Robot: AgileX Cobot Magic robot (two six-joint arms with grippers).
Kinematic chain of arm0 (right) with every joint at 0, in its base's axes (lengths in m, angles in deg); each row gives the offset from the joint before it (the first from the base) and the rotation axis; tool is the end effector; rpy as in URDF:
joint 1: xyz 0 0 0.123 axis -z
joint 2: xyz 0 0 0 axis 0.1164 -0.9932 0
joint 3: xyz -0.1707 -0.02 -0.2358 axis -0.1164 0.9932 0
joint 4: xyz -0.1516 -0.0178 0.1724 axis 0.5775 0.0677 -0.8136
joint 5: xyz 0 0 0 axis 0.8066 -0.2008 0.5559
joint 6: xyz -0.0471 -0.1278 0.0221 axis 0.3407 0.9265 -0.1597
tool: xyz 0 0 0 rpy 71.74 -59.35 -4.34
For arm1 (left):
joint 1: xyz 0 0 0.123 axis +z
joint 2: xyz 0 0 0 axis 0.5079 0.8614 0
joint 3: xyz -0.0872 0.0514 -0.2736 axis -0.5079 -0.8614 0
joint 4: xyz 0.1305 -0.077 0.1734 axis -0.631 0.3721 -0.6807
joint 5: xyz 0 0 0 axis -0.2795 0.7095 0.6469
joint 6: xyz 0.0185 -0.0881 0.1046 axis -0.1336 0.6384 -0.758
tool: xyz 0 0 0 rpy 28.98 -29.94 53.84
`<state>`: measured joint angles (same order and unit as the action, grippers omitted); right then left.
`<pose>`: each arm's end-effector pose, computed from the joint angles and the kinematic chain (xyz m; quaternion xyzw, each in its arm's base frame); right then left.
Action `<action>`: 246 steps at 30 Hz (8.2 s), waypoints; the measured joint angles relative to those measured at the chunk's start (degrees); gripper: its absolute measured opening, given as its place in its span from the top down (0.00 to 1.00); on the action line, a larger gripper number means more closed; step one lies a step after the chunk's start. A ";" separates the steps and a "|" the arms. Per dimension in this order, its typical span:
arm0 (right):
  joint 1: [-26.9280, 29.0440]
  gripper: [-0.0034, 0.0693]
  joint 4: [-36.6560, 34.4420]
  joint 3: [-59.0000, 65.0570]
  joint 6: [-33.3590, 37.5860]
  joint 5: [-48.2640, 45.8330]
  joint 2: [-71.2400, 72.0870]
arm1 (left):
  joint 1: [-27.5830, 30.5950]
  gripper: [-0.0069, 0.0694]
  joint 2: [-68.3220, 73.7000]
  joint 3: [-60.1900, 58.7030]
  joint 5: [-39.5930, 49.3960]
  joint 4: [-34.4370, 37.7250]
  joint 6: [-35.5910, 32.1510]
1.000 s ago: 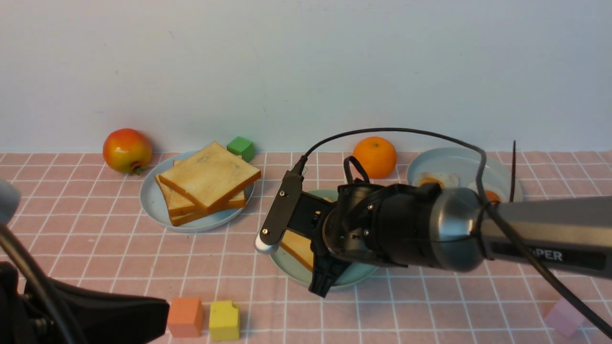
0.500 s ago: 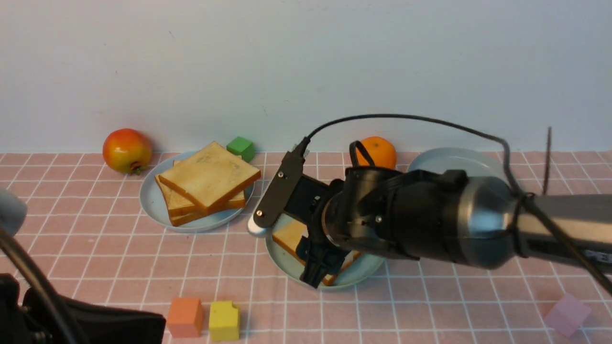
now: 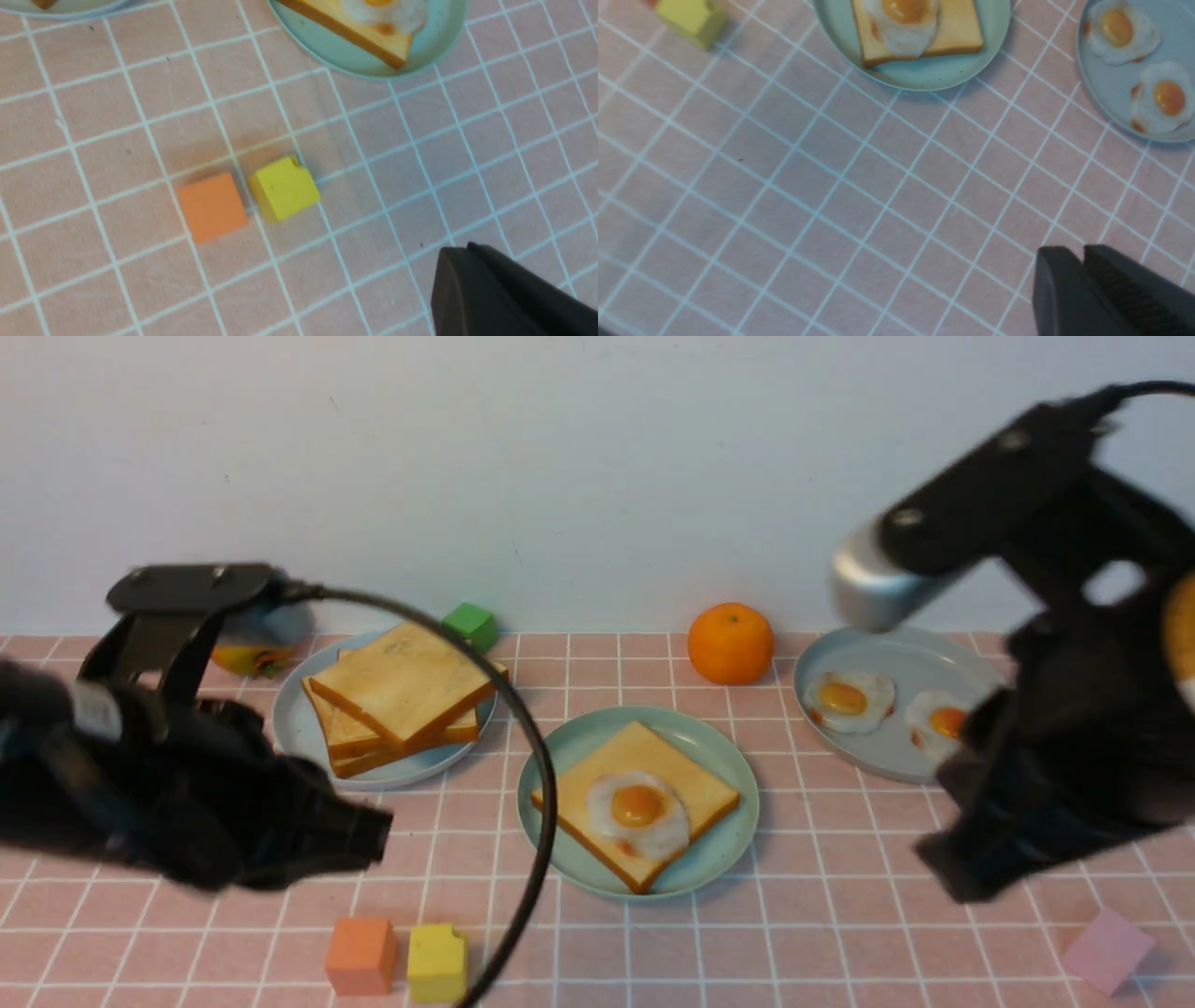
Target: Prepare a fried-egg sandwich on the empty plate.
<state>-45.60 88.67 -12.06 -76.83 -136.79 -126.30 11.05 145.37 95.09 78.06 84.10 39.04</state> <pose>0.1518 0.1390 0.3567 -0.3290 0.8946 0.0311 0.3006 0.2170 -0.1157 0.2977 0.1023 0.9272 -0.2141 0.2897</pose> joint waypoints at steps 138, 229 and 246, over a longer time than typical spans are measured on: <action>0.00 0.84 -9.37 10.41 -3.20 -2.32 33.54 | -23.83 0.89 -47.98 -31.82 -34.94 -7.55 7.63; 51.38 0.93 -21.45 72.41 16.25 47.07 65.53 | 19.25 0.89 -68.63 -57.22 -28.52 -15.82 18.76; 51.38 0.92 -21.49 72.41 16.25 47.07 65.53 | 19.70 0.89 -68.63 -56.94 -24.98 -16.11 19.02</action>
<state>5.78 67.18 60.35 -60.58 -89.72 -60.78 30.75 76.74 38.15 53.09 67.99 58.07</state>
